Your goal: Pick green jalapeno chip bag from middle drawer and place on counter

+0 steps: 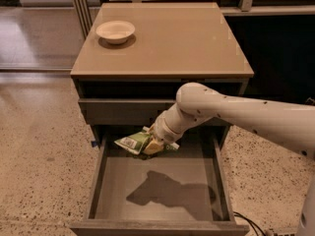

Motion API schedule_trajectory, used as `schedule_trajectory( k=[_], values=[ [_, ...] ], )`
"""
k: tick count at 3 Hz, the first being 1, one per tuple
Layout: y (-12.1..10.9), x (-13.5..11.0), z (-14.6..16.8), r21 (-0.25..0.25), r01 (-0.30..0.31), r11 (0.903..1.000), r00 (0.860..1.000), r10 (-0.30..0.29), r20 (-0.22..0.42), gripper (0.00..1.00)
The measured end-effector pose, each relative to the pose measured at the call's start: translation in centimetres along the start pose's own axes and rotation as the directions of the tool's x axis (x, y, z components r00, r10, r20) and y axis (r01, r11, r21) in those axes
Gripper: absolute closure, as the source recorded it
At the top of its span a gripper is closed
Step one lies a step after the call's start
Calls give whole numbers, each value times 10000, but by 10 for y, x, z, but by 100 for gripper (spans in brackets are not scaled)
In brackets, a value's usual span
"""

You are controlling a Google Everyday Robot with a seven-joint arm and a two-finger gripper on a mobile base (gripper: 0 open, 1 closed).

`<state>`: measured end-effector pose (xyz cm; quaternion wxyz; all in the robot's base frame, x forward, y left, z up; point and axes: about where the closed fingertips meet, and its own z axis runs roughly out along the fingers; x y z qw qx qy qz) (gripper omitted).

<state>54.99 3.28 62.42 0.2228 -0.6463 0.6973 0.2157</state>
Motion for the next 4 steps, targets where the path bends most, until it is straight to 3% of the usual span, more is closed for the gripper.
schedule_trajectory(
  k=[1,3,4],
  values=[
    [-13,-27,-47,398,538,9978,9818,-601,1799,100],
    [-21,-37,-58,461,650,9968,9800,-725,1853,100],
    [-44,-72,-109,1118,908,9896,9759,-1108,1878,100]
  ],
)
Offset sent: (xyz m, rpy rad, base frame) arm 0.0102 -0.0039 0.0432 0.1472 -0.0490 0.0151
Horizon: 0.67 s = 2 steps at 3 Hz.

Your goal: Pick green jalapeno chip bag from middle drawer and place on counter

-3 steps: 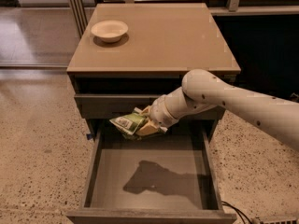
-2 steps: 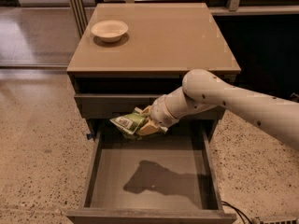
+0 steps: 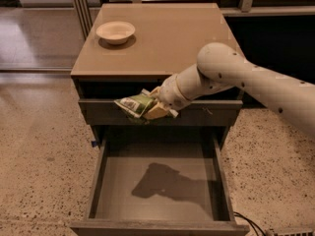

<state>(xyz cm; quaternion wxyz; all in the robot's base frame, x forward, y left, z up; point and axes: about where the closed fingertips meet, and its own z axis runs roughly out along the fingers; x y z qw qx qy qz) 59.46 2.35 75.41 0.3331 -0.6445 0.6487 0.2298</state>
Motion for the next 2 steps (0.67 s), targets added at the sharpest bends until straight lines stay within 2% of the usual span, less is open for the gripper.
schedule_trajectory(
  k=[1,2],
  values=[
    [-27,-38,-37,587,422,9974,9989,-434,194,100],
    [-49,-81,-90,1255,749,9893,9944,-836,654,100]
  ],
)
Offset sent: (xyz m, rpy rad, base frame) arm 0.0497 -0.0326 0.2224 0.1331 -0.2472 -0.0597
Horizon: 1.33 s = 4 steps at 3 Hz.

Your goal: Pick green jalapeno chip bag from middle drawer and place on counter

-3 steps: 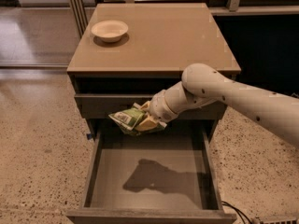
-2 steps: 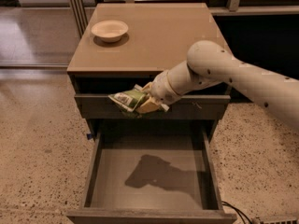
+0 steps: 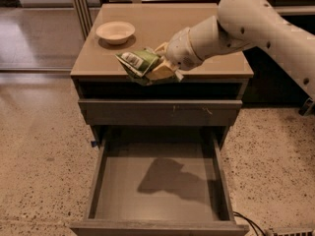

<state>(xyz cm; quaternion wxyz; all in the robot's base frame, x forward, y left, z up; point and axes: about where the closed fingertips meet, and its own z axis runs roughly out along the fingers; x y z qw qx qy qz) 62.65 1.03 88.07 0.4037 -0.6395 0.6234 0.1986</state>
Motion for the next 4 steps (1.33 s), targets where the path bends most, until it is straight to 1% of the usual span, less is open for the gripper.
schedule_trajectory(
  k=[1,2,3,4],
  values=[
    [-26,-37,-34,509,396,9979,9986,-413,335,100],
    [-61,-48,-47,833,508,9952,9974,-547,459,100],
    [-106,-33,-36,1043,477,9934,9980,-517,365,100],
    [-140,-13,-12,1108,491,9926,9979,-534,362,100]
  ],
)
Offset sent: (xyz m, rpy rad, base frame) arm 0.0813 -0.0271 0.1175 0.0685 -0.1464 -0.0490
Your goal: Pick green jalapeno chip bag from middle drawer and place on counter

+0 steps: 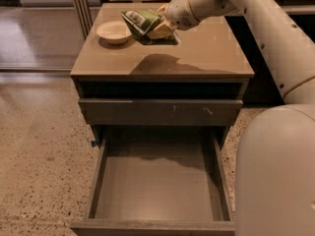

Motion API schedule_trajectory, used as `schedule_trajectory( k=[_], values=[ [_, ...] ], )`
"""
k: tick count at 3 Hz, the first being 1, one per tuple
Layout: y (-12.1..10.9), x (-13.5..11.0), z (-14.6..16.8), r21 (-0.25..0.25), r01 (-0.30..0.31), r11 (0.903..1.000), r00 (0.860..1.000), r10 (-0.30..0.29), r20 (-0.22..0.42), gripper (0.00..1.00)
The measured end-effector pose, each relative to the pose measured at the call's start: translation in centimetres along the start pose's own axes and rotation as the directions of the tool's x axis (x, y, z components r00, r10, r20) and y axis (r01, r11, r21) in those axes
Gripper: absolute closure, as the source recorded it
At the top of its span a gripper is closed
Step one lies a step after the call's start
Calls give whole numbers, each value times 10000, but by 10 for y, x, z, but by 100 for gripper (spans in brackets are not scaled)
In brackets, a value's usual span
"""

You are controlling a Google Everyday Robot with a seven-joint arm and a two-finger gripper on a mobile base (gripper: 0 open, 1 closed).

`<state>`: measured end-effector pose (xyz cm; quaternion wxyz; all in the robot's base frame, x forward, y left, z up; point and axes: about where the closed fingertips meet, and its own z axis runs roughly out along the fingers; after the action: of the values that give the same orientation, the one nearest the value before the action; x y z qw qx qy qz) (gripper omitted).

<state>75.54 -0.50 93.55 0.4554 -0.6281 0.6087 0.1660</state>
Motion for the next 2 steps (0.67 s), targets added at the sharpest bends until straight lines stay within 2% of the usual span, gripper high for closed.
schedule_trajectory(
  k=[1,2],
  values=[
    [-6,20,26,-354,-102,9993,9999,104,50,100],
    [10,36,50,-1028,-296,9943,9994,311,134,100]
  ],
)
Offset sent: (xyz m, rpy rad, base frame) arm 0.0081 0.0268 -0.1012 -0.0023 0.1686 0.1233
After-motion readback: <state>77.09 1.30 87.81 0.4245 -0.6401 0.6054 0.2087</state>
